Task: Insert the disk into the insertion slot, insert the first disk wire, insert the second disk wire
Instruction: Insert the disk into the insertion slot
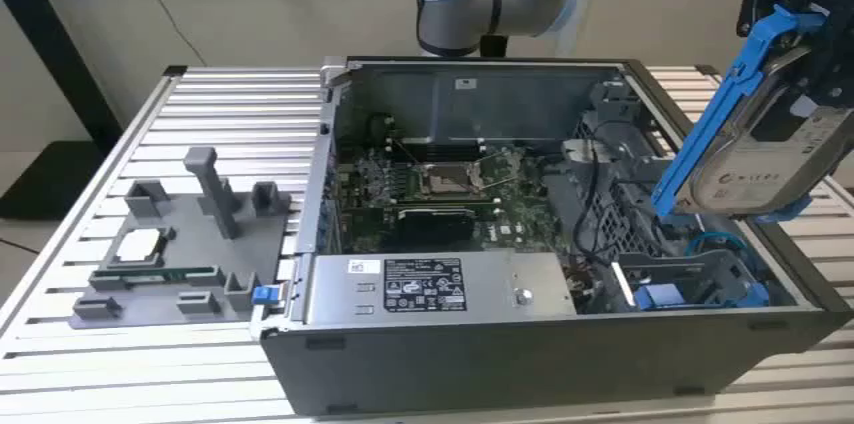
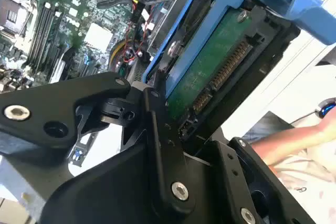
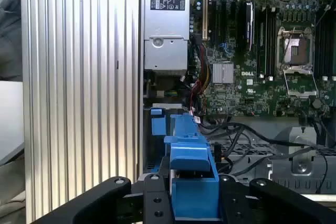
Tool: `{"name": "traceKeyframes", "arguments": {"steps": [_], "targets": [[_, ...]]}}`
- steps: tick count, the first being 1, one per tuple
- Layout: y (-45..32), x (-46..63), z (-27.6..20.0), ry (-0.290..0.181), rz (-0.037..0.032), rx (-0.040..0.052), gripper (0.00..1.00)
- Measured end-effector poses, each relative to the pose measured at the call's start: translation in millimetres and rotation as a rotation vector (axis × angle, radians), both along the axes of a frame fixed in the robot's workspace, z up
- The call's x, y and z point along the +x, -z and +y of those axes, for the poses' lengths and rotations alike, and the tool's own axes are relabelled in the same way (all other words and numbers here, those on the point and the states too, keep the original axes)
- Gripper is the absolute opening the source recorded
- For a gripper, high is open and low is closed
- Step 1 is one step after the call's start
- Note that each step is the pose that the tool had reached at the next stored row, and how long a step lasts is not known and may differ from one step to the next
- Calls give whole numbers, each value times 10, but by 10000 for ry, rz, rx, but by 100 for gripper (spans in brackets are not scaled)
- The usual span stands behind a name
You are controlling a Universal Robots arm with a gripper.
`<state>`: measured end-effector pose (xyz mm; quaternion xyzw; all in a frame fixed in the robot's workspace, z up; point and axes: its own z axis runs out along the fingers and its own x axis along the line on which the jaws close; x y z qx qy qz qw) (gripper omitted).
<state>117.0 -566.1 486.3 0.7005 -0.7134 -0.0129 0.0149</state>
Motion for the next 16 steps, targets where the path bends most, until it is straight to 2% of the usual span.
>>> {"name": "traceKeyframes", "arguments": {"steps": [10, 16], "targets": [[-3, 0, 0, 0, 0, -1, 0], [41, 0, 0, 1, -10, 1, 0]]}}
